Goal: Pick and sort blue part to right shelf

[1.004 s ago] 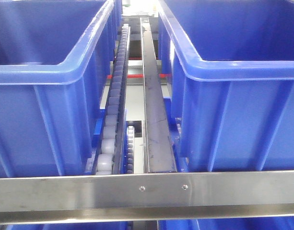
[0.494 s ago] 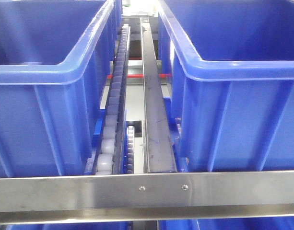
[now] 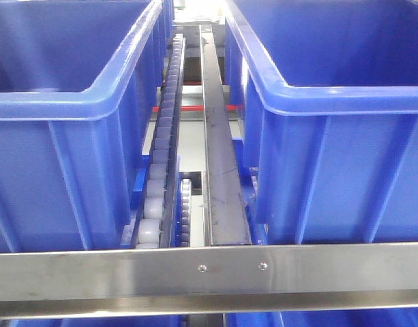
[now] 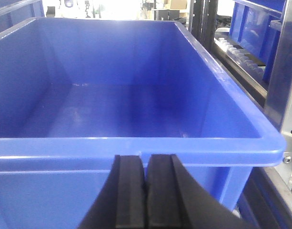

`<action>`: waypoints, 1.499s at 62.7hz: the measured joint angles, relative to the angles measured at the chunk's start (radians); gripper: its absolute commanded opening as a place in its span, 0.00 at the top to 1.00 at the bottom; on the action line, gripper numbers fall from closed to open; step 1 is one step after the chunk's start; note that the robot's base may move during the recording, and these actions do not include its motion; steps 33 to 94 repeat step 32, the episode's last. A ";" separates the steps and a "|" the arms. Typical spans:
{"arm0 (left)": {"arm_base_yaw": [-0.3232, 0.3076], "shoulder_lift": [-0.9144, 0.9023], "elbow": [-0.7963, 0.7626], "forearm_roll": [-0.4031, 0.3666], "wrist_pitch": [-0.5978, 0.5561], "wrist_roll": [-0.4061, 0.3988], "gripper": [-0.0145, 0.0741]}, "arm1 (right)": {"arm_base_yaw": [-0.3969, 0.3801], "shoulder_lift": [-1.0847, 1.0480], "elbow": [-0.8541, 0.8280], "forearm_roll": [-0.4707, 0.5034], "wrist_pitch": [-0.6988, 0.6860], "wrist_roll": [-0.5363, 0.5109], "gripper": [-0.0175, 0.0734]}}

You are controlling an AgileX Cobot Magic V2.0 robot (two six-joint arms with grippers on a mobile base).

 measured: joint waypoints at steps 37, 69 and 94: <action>0.000 0.000 0.000 0.000 -0.002 0.000 0.69 | 0.000 0.000 0.000 0.000 0.000 0.000 0.75; 0.000 0.000 0.000 0.000 -0.002 0.000 0.69 | 0.000 0.000 0.000 0.000 0.000 0.000 0.75; 0.000 0.000 0.000 0.000 -0.002 0.000 0.69 | 0.000 0.000 0.000 0.000 0.000 0.000 0.75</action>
